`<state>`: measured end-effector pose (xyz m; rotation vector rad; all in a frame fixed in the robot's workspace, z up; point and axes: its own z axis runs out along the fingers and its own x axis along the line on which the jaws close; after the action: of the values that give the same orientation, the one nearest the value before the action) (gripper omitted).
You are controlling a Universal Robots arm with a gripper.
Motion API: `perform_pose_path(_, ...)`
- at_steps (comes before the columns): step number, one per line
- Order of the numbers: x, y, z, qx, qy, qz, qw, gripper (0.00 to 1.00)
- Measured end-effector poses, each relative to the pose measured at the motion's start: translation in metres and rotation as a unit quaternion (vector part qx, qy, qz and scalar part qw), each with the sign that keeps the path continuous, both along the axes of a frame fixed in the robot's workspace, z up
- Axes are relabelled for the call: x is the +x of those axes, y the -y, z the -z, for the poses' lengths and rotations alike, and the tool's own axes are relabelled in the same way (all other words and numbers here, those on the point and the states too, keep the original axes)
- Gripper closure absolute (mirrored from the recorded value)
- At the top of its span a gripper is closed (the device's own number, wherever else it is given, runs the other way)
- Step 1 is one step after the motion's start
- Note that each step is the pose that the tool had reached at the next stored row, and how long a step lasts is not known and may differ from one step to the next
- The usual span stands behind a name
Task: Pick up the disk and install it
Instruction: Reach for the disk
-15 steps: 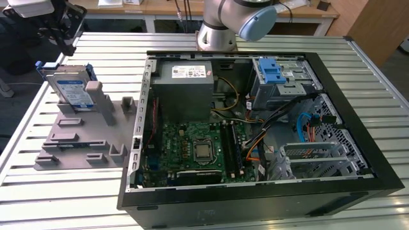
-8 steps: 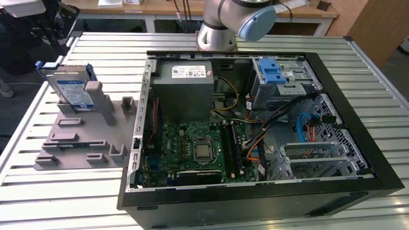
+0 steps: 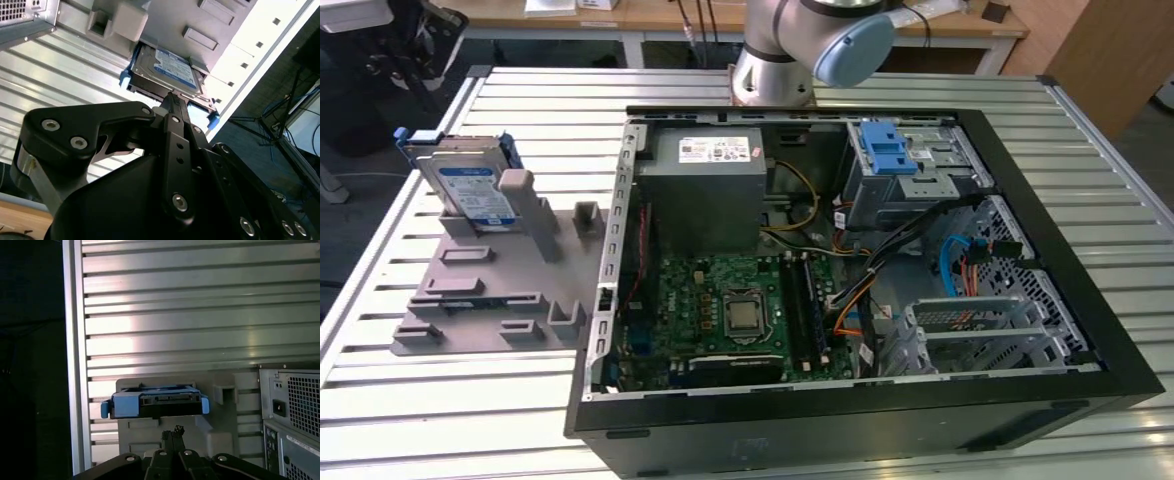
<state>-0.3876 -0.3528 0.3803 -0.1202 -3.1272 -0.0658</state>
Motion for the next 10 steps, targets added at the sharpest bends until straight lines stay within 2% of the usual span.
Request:
perform_pose_path(4, -0.011, -0.0054, 0.0025, -0.0001, -0.0008, 0.000, 1.0000, 0.89)
perform_pose_path(10, -0.025, -0.0083, 0.0074, -0.0002, -0.0015, 0.000, 1.0000, 0.89)
